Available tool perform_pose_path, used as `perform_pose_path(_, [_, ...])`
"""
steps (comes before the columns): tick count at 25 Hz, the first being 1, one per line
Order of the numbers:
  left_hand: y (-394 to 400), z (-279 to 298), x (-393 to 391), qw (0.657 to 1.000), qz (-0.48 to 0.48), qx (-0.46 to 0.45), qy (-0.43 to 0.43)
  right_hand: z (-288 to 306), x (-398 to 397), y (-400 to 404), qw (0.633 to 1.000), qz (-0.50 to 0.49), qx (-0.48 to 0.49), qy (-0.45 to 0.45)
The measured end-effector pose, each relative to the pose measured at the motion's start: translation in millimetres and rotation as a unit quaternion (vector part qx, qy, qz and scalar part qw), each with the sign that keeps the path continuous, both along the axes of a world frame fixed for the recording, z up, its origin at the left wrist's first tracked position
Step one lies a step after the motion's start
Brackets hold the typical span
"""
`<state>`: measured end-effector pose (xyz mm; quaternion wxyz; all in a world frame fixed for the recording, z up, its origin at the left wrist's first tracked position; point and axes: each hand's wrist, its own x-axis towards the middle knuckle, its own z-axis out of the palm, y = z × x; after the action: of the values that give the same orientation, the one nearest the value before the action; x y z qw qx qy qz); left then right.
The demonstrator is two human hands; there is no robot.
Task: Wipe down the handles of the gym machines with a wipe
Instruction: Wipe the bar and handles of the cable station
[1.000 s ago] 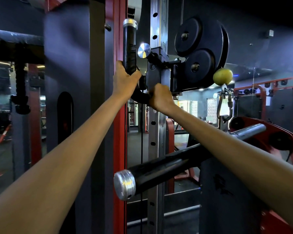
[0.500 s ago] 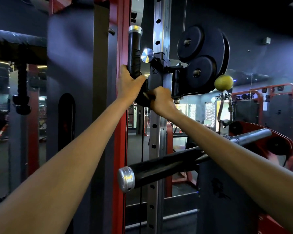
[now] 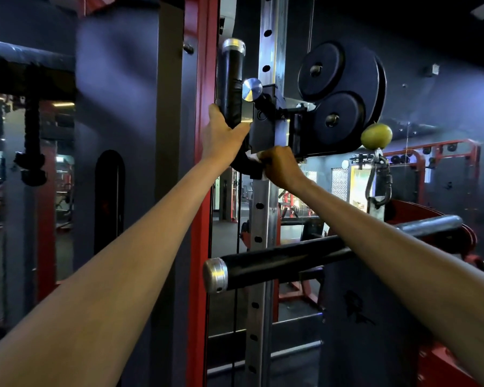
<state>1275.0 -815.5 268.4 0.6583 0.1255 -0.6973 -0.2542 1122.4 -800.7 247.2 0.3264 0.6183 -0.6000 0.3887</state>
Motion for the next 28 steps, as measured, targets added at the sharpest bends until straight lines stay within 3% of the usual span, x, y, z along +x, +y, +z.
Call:
perform_pose_path(3, [-2,0,1,1.0,-0.002,0.0,-0.014,-6,12,13,0.998,0.044,-0.052,-0.017])
perform_pose_path(9, [-1,2,7,0.998,-0.017,-0.022,-0.057,-1,45,37,0.973,0.178,-0.006,-0.149])
perform_pose_path(13, [-9,-33,30,0.985,-0.145,0.01,-0.093,3,58,38,0.984,0.091,0.027,-0.152])
perform_pose_path(19, [-72,-96,64,0.98,-0.067,0.083,-0.168,9,70,24,0.953,0.064,0.013,-0.296])
perform_pose_path(24, [-89,-106,32,0.958,-0.106,-0.023,-0.264,1,74,20,0.903,0.165,-0.045,-0.395])
perform_pose_path(28, [-89,-100,-10,0.928,-0.057,-0.124,-0.347,-2,74,20,0.894,0.177,-0.06,-0.407])
